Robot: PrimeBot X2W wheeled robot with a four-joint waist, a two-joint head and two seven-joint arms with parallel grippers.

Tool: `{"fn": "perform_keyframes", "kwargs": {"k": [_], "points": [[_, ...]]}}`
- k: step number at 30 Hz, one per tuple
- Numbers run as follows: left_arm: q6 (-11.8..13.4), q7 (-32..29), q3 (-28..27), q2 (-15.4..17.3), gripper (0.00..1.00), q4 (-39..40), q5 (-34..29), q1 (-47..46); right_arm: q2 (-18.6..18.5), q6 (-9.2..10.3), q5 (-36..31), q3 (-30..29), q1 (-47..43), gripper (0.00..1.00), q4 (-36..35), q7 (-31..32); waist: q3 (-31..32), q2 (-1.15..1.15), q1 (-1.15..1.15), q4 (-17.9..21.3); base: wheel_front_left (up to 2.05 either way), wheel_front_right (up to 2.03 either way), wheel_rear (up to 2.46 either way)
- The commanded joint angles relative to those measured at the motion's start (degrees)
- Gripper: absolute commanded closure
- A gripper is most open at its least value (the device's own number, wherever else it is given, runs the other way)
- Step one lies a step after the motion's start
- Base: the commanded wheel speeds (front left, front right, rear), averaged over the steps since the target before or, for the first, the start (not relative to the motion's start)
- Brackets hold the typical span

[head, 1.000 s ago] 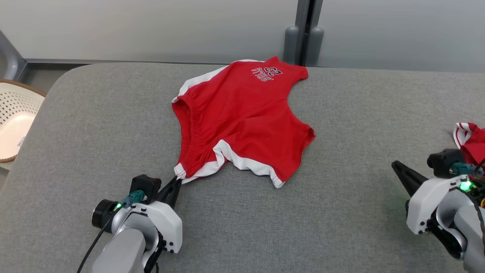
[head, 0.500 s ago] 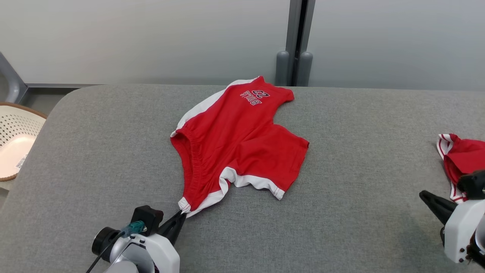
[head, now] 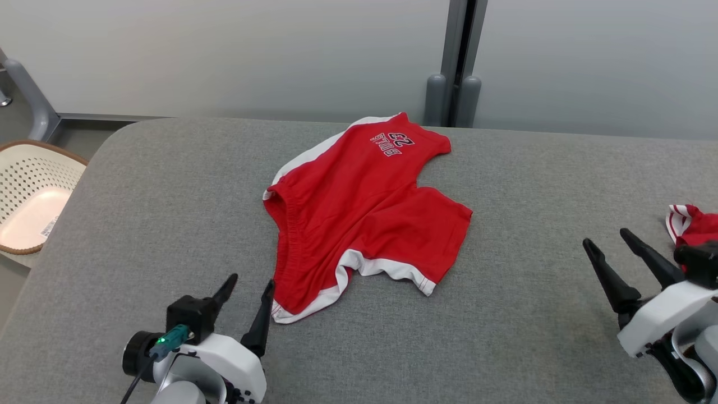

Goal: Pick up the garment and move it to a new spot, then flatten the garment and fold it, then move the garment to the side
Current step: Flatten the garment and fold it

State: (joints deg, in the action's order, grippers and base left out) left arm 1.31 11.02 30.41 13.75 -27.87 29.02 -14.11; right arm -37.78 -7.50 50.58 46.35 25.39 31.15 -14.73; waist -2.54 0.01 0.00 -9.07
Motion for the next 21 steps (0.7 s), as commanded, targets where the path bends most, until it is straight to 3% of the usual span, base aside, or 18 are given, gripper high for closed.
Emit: {"fn": "perform_keyframes", "kwargs": {"k": [1,5,7,10,14,21], "points": [[1.33,1.74,-1.56,-0.15,0.00,0.61,0.54,0.37,1.75,0.03,-2.04,-3.96,-1.29,0.00,-0.85,-0.52,-0.31,-0.01,0.00,-0.25,0.00,0.00,0.00],[2.78,4.07,-6.77,-2.46,0.00,3.67,1.88,1.47,7.78,0.03,-10.30,-16.51,-7.27,0.00,-6.90,-0.49,-0.84,-0.01,0.00,-0.88,0.00,0.00,0.00],[3.86,4.18,-11.99,-3.40,0.00,9.29,-0.41,1.88,11.06,0.02,-14.70,-21.89,-10.43,0.00,-10.69,-0.51,-1.01,-0.01,0.00,-1.40,0.00,0.00,0.00],[3.34,4.07,-17.97,-6.10,0.00,15.58,-4.49,6.50,16.09,0.03,-20.05,-28.26,-15.43,0.00,-15.78,-0.52,-1.21,-0.01,0.00,-2.21,0.00,0.00,0.00],[0.93,4.12,-23.25,-8.86,0.00,20.55,-9.58,10.22,21.38,0.02,-24.78,-32.18,-20.80,0.00,-19.97,-0.52,-1.22,-0.01,0.00,-3.31,0.00,0.00,0.00],[-2.19,4.14,-25.62,-10.71,0.00,21.31,-13.15,12.72,25.76,0.02,-28.75,-33.68,-24.13,0.00,-20.23,-0.53,-1.28,-0.01,0.00,-5.34,0.00,0.00,0.00]]}}
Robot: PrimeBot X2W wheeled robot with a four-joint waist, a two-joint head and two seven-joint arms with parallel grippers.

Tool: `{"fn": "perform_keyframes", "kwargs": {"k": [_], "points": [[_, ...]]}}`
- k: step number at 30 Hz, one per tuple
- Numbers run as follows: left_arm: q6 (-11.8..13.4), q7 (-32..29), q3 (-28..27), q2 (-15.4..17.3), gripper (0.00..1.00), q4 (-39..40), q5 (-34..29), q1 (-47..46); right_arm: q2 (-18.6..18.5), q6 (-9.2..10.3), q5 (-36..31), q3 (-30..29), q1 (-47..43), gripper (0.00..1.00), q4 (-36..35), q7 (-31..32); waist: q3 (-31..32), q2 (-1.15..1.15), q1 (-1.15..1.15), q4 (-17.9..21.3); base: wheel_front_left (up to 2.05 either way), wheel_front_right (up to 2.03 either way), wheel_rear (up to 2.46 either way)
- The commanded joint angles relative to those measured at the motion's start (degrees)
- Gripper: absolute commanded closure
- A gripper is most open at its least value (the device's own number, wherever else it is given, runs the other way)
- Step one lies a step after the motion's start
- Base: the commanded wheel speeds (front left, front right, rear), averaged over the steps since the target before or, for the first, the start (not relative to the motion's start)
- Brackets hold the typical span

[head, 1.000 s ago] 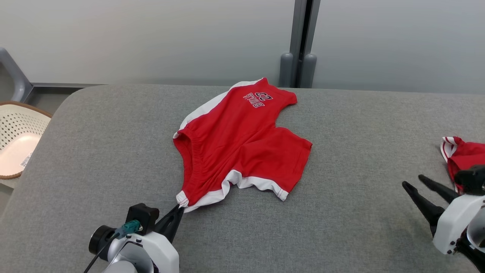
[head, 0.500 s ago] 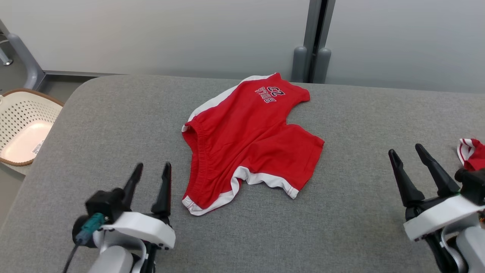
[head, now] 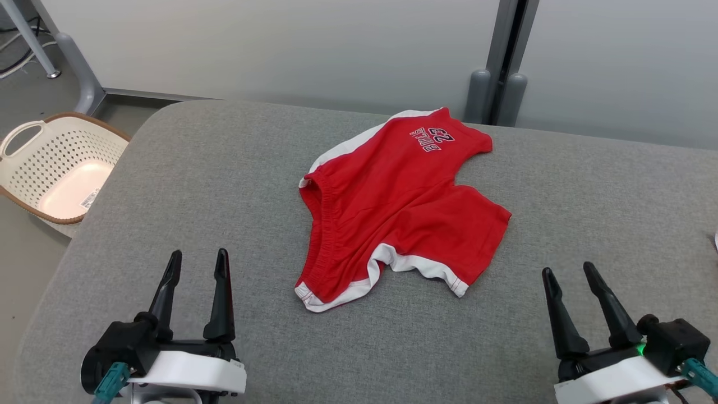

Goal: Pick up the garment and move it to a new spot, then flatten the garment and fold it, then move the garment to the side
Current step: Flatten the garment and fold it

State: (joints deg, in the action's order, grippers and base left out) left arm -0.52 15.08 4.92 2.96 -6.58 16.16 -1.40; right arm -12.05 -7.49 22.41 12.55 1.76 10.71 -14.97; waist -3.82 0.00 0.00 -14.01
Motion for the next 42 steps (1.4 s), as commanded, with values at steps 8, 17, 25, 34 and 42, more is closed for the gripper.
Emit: {"fn": "perform_keyframes", "kwargs": {"k": [8,17,25,34,42], "points": [[0.20,0.09,1.76,0.06,0.00,-0.95,0.96,-0.95,0.96,0.01,-2.10,-0.80,0.40,0.00,0.69,-0.29,-0.23,0.00,0.00,-1.94,0.00,0.00,0.00],[0.94,0.09,3.37,0.04,0.00,-1.93,2.20,-0.87,1.19,0.01,-2.33,2.78,1.18,0.00,5.97,-0.13,-1.09,0.00,0.00,-2.89,0.00,0.00,0.00],[1.59,0.09,6.66,0.05,0.00,-2.22,3.04,-2.16,0.79,0.02,-1.48,9.25,6.73,0.00,14.64,3.49,-3.98,0.00,0.00,-5.48,0.00,0.00,0.00],[2.46,0.09,8.58,0.05,0.00,-2.43,3.75,-3.15,-0.06,0.01,1.57,12.47,11.78,0.00,21.13,3.26,-5.79,0.00,0.00,-8.78,0.00,0.00,0.00],[3.01,0.09,9.55,0.05,0.00,-2.47,4.10,-3.33,-0.69,0.02,3.07,14.23,14.93,1.00,25.38,2.03,-6.24,0.00,0.00,-9.90,0.00,0.00,0.00]]}}
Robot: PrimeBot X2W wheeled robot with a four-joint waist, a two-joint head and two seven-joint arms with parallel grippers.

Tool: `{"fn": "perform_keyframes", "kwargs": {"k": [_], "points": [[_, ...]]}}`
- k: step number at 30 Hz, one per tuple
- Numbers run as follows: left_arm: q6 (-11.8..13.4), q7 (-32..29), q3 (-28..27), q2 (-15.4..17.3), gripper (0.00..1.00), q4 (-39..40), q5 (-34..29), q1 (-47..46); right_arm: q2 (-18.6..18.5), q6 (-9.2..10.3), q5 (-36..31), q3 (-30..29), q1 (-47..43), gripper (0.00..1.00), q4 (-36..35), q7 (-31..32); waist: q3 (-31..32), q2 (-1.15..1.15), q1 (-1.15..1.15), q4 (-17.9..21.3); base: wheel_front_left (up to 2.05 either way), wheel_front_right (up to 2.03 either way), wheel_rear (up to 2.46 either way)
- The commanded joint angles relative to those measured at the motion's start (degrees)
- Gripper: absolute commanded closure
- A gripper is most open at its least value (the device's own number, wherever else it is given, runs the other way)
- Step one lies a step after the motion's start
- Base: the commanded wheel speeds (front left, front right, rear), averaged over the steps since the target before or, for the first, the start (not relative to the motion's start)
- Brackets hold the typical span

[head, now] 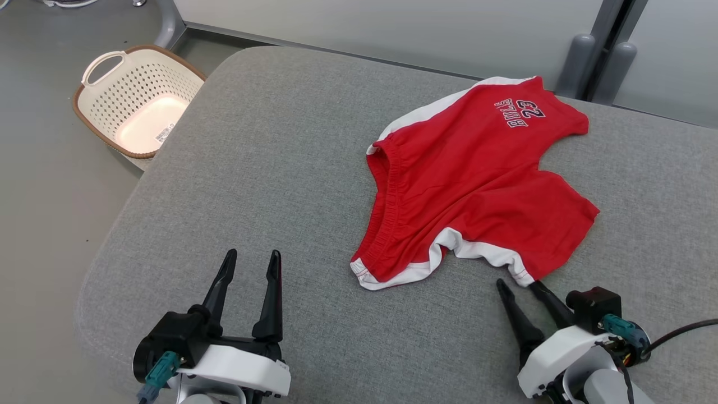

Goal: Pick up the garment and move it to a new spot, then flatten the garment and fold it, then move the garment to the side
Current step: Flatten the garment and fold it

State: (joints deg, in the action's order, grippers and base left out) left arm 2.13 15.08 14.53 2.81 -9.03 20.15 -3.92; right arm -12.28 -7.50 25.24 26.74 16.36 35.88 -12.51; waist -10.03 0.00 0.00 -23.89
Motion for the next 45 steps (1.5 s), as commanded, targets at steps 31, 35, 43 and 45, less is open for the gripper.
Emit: {"fn": "perform_keyframes", "kwargs": {"k": [31,35,43,45], "points": [[-7.27,0.10,4.85,0.22,0.00,-15.46,-9.79,-4.18,-7.86,0.03,1.35,-3.98,-2.17,1.00,1.49,-1.43,2.64,0.00,0.00,9.80,0.00,0.00,0.00],[-7.60,0.10,5.60,0.24,0.00,-17.95,-10.62,-5.53,-7.52,0.03,1.36,-3.55,-2.09,1.00,1.09,-1.12,2.55,0.00,0.00,10.78,0.00,0.00,0.00],[-7.69,0.10,6.10,0.22,0.00,-25.17,-11.20,-9.81,-7.56,0.03,1.46,-2.51,-0.79,1.00,-0.21,-0.02,1.33,0.00,0.00,12.63,0.00,0.00,0.00],[-7.72,0.10,6.07,0.23,0.00,-26.03,-10.91,-10.93,-7.87,0.03,1.70,-2.38,-0.49,1.00,-0.71,0.22,0.76,0.00,0.00,12.84,0.00,0.00,0.00]]}}
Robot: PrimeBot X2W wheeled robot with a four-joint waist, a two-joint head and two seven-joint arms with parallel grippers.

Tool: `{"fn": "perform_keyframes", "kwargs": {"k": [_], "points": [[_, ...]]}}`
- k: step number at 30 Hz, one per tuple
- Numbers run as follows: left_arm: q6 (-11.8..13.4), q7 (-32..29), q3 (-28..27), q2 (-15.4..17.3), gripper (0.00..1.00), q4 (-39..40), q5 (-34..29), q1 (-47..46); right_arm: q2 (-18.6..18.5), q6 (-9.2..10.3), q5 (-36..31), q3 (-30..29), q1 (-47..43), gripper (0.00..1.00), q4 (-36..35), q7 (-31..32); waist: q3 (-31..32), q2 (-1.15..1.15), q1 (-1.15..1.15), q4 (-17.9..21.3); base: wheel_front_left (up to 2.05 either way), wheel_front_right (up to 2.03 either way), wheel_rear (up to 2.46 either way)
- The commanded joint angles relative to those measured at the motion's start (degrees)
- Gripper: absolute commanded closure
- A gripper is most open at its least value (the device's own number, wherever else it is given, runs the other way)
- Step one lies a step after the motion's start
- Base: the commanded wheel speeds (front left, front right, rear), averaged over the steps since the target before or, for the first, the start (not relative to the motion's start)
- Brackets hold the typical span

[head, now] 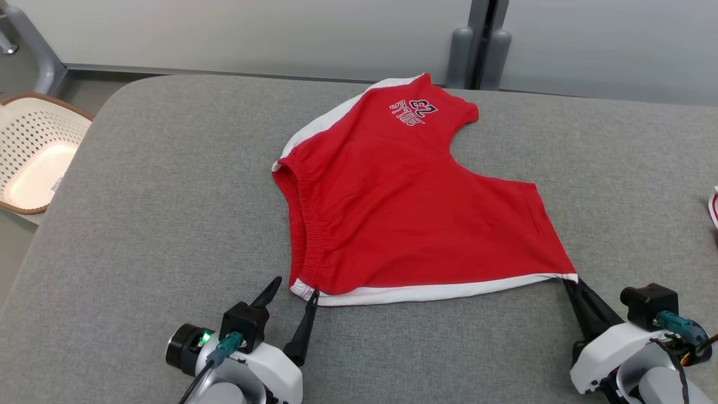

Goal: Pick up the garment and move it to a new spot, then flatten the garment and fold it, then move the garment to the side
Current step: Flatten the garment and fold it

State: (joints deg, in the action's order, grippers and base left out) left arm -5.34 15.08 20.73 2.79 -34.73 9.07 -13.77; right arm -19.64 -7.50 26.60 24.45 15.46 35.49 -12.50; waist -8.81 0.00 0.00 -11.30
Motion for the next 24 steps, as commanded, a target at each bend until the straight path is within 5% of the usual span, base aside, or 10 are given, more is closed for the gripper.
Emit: {"fn": "perform_keyframes", "kwargs": {"k": [1,6,7,8,9,24], "points": [[-0.27,0.10,-0.05,0.25,0.00,-0.75,0.32,-1.45,-0.67,0.03,0.45,-0.02,0.64,1.00,-0.58,0.24,-0.73,0.00,0.00,0.33,0.00,0.00,0.00],[-0.57,0.09,0.53,0.25,0.00,-3.00,0.97,-3.14,-1.21,0.03,0.56,-0.02,1.15,1.00,-1.42,0.61,-1.54,0.00,0.00,0.56,0.00,0.00,0.00],[-0.76,0.10,0.87,0.25,0.21,-3.73,1.51,-3.45,-1.29,0.03,0.55,0.00,1.16,1.00,-1.58,0.66,-1.66,0.00,0.00,0.59,0.00,0.00,0.00],[-0.99,0.10,1.36,0.24,0.67,-4.59,2.09,-3.71,-1.35,0.03,0.57,0.02,1.25,1.00,-1.71,0.68,-1.74,0.00,0.00,0.62,0.00,0.00,0.00],[-1.16,0.10,1.89,0.22,1.00,-5.37,2.44,-4.09,-1.42,0.03,0.59,0.04,1.38,1.00,-1.84,0.74,-1.78,0.00,0.00,0.63,0.00,0.00,0.00],[-2.09,0.09,6.69,1.70,1.00,-2.48,2.39,-2.69,-5.06,0.03,1.18,0.99,0.01,1.00,-3.68,0.60,0.92,0.00,0.00,-0.37,0.00,0.00,0.00]]}}
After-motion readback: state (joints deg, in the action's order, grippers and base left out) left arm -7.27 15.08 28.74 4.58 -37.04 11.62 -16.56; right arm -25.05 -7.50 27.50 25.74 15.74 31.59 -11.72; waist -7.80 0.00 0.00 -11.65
